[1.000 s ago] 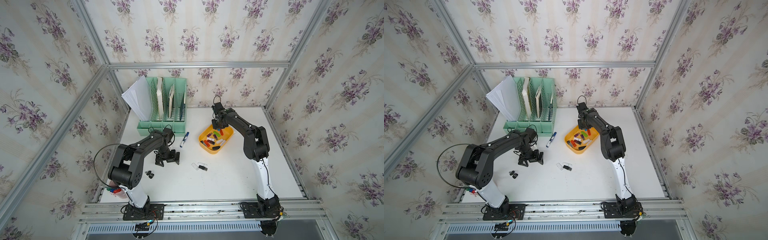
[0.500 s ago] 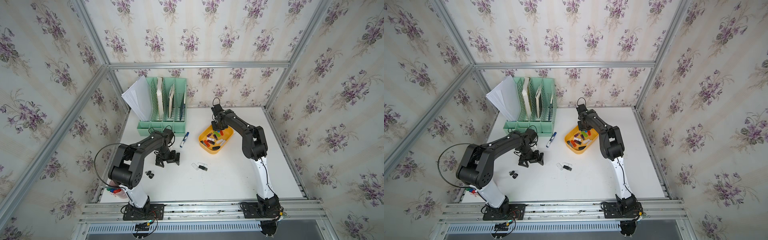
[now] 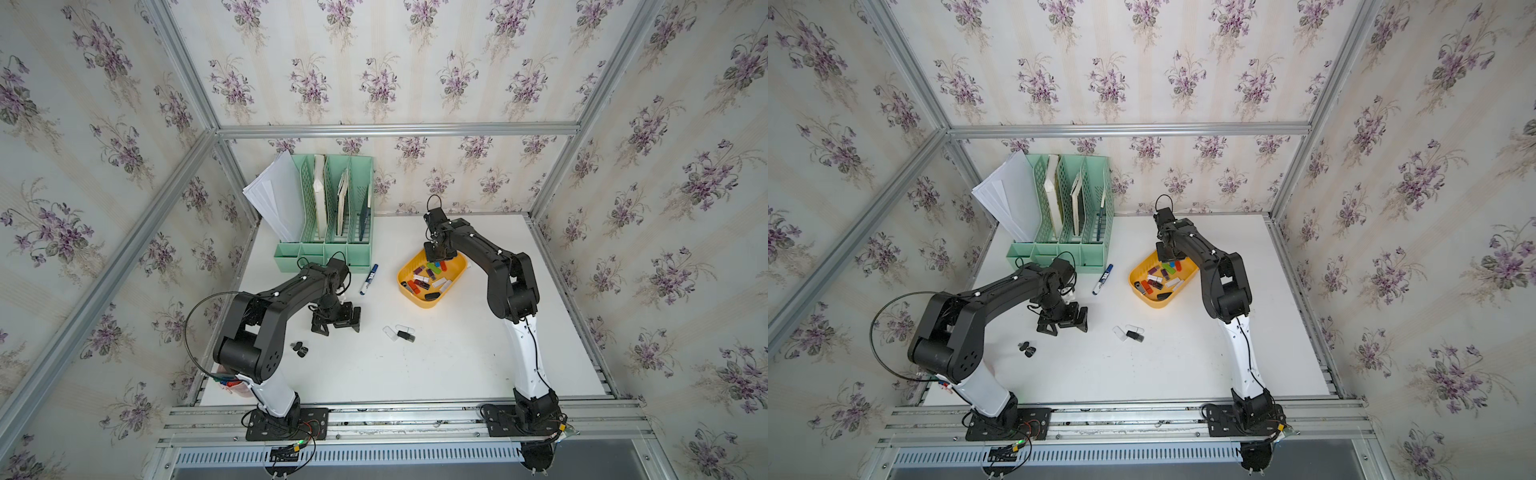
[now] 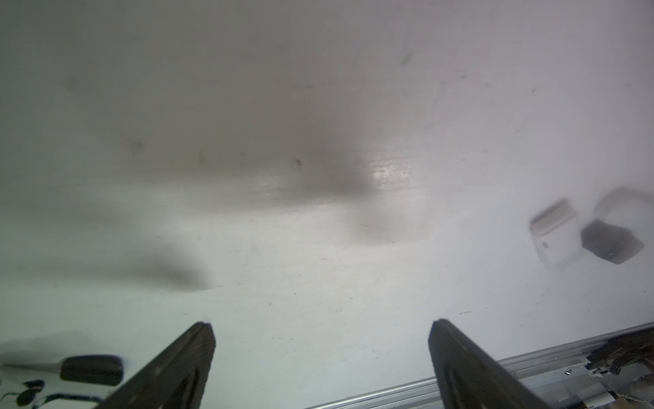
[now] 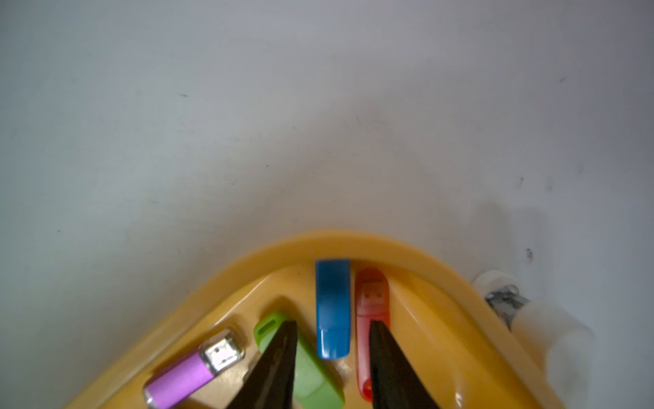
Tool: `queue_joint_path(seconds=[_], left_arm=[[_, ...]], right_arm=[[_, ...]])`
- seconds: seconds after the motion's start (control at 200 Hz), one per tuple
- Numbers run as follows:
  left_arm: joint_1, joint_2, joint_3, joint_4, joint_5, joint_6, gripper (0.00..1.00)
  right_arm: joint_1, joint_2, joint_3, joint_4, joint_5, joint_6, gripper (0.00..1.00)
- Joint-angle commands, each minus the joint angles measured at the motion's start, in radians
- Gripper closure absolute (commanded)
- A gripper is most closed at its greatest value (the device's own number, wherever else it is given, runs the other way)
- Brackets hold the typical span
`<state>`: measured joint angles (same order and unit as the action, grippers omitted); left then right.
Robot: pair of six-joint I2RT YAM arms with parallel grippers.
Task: Put the usb flash drive into the storage box
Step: Place the USB flash in the storage box, then pick up the USB flash from the center of the board.
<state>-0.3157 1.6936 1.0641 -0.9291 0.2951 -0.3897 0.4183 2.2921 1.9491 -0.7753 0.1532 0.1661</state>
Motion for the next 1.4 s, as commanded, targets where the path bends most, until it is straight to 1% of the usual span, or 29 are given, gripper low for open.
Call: queue_joint_path(seconds=[0.0, 0.12, 0.13, 0.145, 0.225, 0.385, 0.465, 0.534, 0.744, 0.919, 1.099, 1.259, 1.394], left_arm=[[-0.002, -0.018, -0.005, -0.016, -0.009, -0.004, 0.01], [-0.001, -0.043, -0.026, -0.015, -0.009, -0.005, 0.01], [-0.002, -0.045, -0.028, -0.015, -0.010, -0.006, 0.01], [-0.001, -0.050, -0.031, -0.015, -0.011, -0.006, 0.01], [0.000, -0.066, -0.050, -0.015, -0.010, -0.006, 0.01], [0.000, -0.102, -0.088, -0.017, -0.020, -0.004, 0.01], [0.000, -0.118, -0.101, -0.023, -0.024, -0.004, 0.01], [0.000, -0.132, -0.109, -0.025, -0.026, -0.006, 0.01], [0.000, -0.160, -0.131, -0.027, -0.030, -0.020, 0.01], [0.000, -0.163, -0.138, -0.032, -0.034, -0.019, 0.01], [0.000, -0.166, -0.140, -0.029, -0.035, -0.021, 0.01], [0.000, -0.163, -0.141, -0.027, -0.035, -0.018, 0.01], [0.000, -0.162, -0.137, -0.027, -0.035, -0.017, 0.01]], right_arm=[[0.035, -0.120, -0.088, 0.025, 0.011, 0.017, 0.58], [0.111, -0.294, -0.259, 0.046, 0.005, 0.025, 0.48], [0.146, -0.307, -0.276, 0.048, 0.007, 0.026, 0.48], [0.169, -0.329, -0.297, 0.049, 0.015, 0.028, 0.46], [0.251, -0.424, -0.409, 0.053, 0.004, 0.040, 0.41], [0.406, -0.547, -0.585, 0.071, -0.027, 0.086, 0.40], [0.472, -0.578, -0.651, 0.094, -0.042, 0.108, 0.40], [0.509, -0.582, -0.689, 0.106, -0.062, 0.123, 0.41], [0.562, -0.554, -0.745, 0.145, -0.101, 0.131, 0.45], [0.569, -0.515, -0.743, 0.154, -0.119, 0.130, 0.45], [0.570, -0.510, -0.768, 0.159, -0.142, 0.171, 0.44], [0.571, -0.513, -0.800, 0.169, -0.106, 0.195, 0.43], [0.571, -0.496, -0.787, 0.175, -0.068, 0.200, 0.42]])
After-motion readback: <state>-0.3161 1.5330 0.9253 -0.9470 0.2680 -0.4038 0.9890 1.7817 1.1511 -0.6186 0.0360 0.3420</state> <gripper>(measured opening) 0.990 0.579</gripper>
